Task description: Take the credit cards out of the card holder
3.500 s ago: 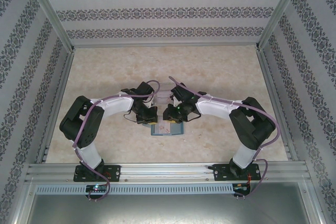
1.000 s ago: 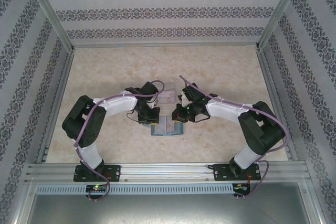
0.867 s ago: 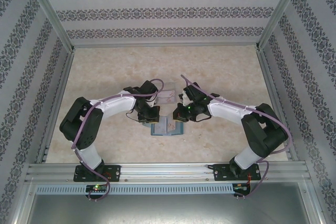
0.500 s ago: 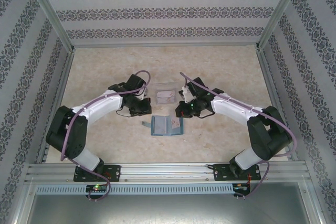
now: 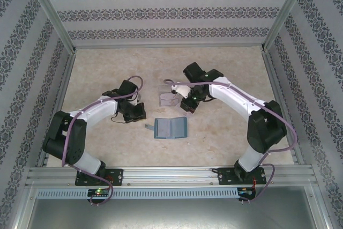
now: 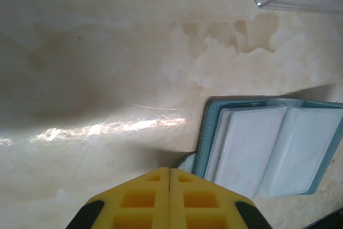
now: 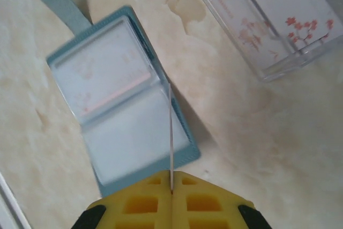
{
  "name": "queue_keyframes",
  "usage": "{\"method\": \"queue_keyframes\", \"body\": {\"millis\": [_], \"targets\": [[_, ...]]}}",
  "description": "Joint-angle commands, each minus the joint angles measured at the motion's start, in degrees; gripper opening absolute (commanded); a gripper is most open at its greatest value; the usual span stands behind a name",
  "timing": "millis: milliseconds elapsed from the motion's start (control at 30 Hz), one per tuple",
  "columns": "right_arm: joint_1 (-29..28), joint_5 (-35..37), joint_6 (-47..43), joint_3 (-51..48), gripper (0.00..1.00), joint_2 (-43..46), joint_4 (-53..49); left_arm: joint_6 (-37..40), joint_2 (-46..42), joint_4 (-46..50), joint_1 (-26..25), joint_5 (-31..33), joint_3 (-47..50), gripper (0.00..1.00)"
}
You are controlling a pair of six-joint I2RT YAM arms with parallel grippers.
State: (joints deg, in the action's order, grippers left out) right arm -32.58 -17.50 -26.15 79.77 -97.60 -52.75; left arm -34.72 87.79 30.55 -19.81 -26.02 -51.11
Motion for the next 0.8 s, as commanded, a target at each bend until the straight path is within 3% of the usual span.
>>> {"method": "queue_keyframes", "body": {"millis": [0, 400, 767], "targets": [[-2.1, 6.8, -14.6, 6.1, 0.0, -3.3, -8.3, 1.2, -1.5, -1.6, 1.2, -0.8, 1.3, 0.05], [-3.8, 10.7, -26.1, 32.6, 0.0, -20.7, -20.3, 0.1, -1.2, -3.8, 2.0, -1.6, 3.6, 0.05], [-4.8, 11.2, -29.5, 55.0, 0.0, -35.0, -29.7, -0.9, -1.8, -4.9, 2.1, -1.9, 5.2, 0.05]]}}
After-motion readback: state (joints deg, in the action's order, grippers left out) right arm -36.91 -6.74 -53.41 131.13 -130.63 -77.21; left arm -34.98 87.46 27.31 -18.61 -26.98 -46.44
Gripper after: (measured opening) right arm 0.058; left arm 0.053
